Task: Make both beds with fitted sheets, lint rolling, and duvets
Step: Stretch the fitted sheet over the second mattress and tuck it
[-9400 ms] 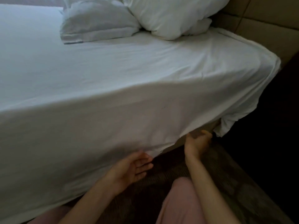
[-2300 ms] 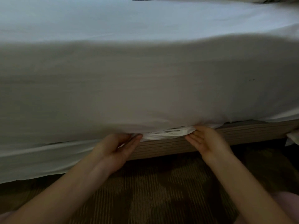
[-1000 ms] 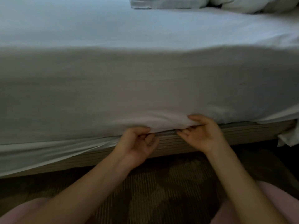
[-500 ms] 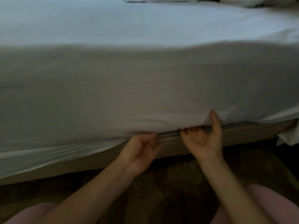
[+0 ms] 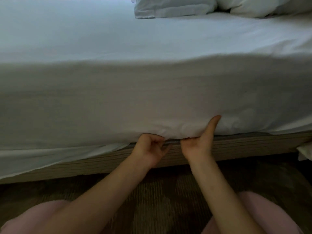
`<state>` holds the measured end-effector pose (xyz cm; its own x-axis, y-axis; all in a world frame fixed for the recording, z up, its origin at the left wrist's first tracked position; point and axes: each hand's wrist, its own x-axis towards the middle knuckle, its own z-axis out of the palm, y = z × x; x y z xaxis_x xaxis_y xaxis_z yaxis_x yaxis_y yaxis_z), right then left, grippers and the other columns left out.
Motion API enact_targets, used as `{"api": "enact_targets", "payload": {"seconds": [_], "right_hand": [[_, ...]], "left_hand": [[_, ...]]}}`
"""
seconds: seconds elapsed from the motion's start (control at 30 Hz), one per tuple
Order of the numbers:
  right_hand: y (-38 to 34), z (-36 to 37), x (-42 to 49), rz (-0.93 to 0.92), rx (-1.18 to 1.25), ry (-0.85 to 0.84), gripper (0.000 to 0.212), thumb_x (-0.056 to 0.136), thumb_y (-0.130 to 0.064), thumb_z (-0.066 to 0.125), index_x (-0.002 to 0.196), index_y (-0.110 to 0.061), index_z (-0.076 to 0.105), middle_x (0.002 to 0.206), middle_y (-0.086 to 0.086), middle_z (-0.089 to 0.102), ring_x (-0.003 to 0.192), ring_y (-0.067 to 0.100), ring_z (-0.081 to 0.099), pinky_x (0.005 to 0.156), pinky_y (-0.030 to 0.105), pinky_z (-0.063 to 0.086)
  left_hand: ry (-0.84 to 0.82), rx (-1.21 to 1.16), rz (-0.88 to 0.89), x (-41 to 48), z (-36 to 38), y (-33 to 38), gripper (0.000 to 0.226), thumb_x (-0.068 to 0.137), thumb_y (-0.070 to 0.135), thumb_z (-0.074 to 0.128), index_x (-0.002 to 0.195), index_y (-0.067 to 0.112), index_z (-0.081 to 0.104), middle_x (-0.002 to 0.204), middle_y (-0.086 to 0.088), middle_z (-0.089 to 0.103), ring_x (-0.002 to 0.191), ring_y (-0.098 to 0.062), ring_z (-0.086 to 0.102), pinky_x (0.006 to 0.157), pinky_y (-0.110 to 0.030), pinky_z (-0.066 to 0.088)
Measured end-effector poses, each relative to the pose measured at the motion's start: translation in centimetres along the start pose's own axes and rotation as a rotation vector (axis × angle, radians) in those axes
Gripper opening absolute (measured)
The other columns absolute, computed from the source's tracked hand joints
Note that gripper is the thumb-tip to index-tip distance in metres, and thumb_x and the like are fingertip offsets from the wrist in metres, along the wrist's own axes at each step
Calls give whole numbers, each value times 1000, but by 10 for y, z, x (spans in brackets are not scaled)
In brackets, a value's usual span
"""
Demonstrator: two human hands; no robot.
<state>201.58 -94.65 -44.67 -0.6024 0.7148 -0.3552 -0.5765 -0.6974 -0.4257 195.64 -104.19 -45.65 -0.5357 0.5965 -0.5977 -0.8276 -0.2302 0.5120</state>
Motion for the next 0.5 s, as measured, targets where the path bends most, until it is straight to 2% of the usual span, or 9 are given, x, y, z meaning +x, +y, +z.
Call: {"api": "enact_targets", "payload": {"seconds": [0.1,0.17,0.23,0.27,0.3,0.37,0.43,0.5], "right_hand": [[14,1,-18,73,-113,165,47,92,-58,40,126,-28,54,129,0,59,116,19,55,95,36,43],[34,3,-34,183,-237,227,29,97,-43,39,106,-25,59,121,1,60,106,16,57,80,30,42],[56,11,-45,343,-352,214,18,96,-27,43,92,-19,59,111,5,63,88,14,60,66,25,42],[66,16,-49,418,-398,192,15,95,-20,46,90,-16,60,108,7,64,80,13,61,62,23,42],[76,21,-51,476,-435,159,13,93,-13,48,90,-13,61,106,9,64,76,13,61,60,22,43],[97,29,-55,504,-490,104,11,88,-4,52,85,-9,60,102,11,65,78,18,64,63,22,47],[116,32,-57,407,-575,95,15,83,2,55,74,-10,56,91,10,66,89,25,65,76,30,51],[126,31,-58,291,-668,79,18,80,4,56,70,-10,52,84,9,66,88,29,66,83,38,52]], "left_hand": [[106,153,-13,-15,-6,4,31,88,-6,31,73,13,51,77,-2,63,74,-13,63,70,-30,44],[199,237,-21,-29,-19,12,31,91,-2,33,73,14,52,72,1,66,56,-9,66,58,-25,49],[328,277,-31,-46,-40,32,31,94,1,33,79,13,57,59,0,67,44,-11,64,43,-22,51],[392,315,-46,-56,-52,46,30,95,3,34,80,12,58,53,0,66,41,-12,63,41,-21,50],[452,372,-62,-66,-64,62,28,95,5,36,80,13,58,51,0,65,41,-13,63,46,-19,48],[551,487,-59,-88,-84,96,23,94,10,40,81,15,58,54,1,67,49,-15,66,58,-23,41],[612,565,-10,-110,-99,126,22,96,13,41,81,15,56,60,2,70,53,-14,68,61,-26,38],[636,606,26,-130,-110,146,22,98,13,41,82,17,55,65,5,71,56,-12,68,62,-26,39]]}}
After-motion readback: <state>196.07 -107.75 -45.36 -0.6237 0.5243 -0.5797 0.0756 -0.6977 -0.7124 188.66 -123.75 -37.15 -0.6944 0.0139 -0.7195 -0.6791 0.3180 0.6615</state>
